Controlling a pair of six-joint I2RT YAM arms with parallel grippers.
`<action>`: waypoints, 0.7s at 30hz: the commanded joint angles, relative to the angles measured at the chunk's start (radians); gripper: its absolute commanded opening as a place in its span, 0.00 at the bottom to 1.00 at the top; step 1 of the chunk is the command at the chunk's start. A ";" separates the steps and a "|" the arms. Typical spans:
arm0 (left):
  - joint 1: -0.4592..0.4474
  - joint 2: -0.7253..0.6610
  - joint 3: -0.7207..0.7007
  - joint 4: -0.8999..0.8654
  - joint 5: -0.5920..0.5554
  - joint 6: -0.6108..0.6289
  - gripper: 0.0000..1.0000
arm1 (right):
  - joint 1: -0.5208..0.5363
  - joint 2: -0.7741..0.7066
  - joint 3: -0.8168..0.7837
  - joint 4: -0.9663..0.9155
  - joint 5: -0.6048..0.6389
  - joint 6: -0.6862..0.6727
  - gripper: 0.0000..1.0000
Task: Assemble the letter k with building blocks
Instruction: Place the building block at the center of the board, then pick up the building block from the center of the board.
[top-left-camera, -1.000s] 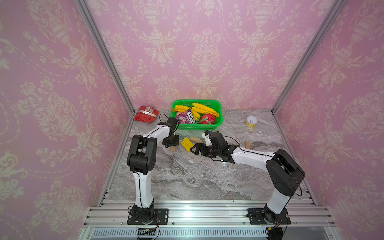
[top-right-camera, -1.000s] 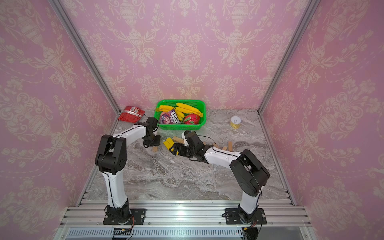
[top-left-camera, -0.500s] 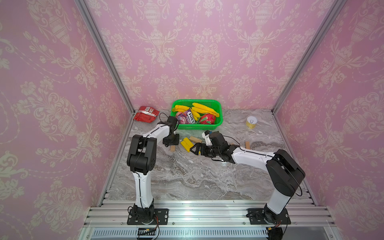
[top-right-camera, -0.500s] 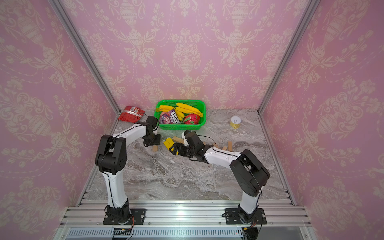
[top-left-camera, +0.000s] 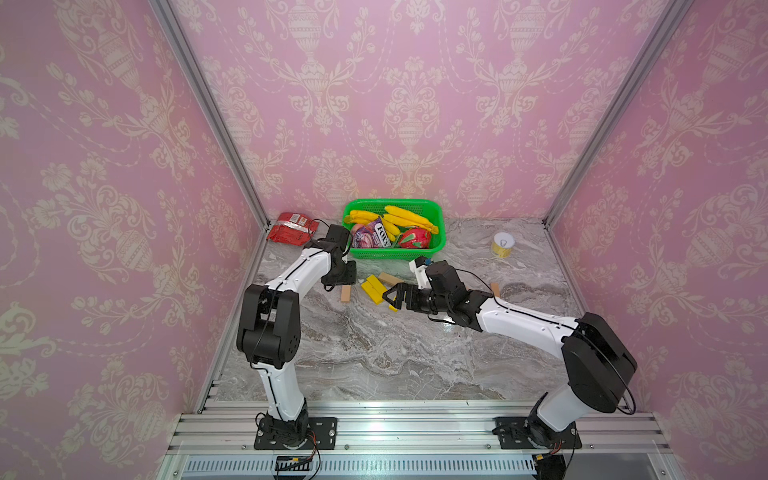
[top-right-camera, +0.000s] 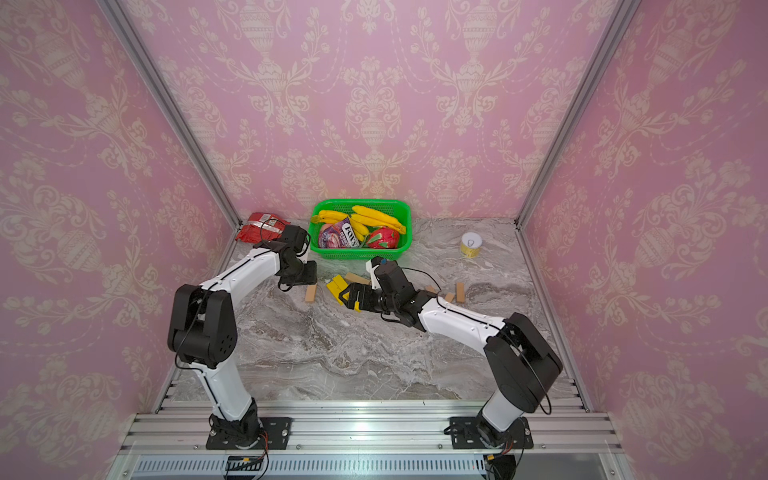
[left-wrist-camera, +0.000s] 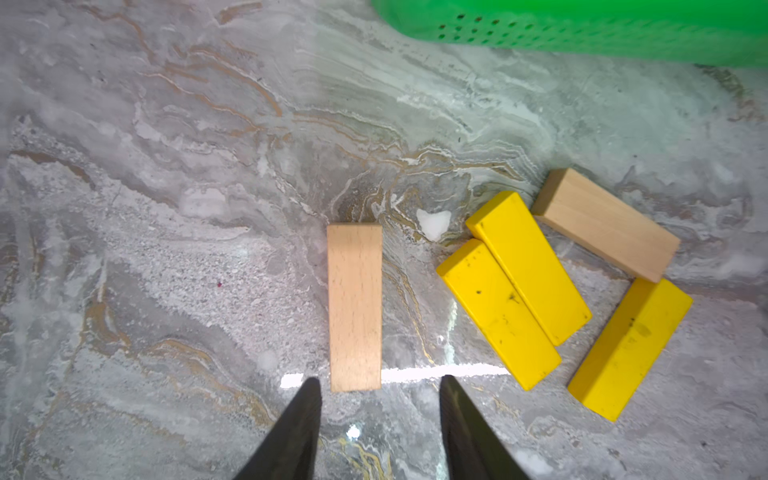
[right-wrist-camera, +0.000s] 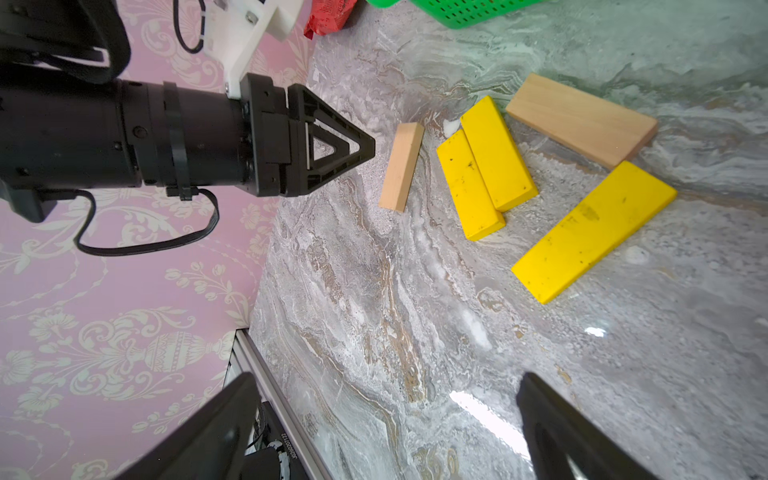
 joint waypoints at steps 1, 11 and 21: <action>-0.013 -0.072 -0.066 -0.008 0.062 -0.045 0.49 | 0.021 -0.082 -0.041 -0.059 0.067 -0.024 1.00; -0.141 -0.212 -0.221 0.042 0.044 -0.161 0.50 | 0.093 -0.329 -0.212 -0.131 0.254 0.057 1.00; -0.184 -0.161 -0.275 0.192 0.059 -0.315 0.49 | 0.203 -0.405 -0.345 -0.093 0.392 0.130 1.00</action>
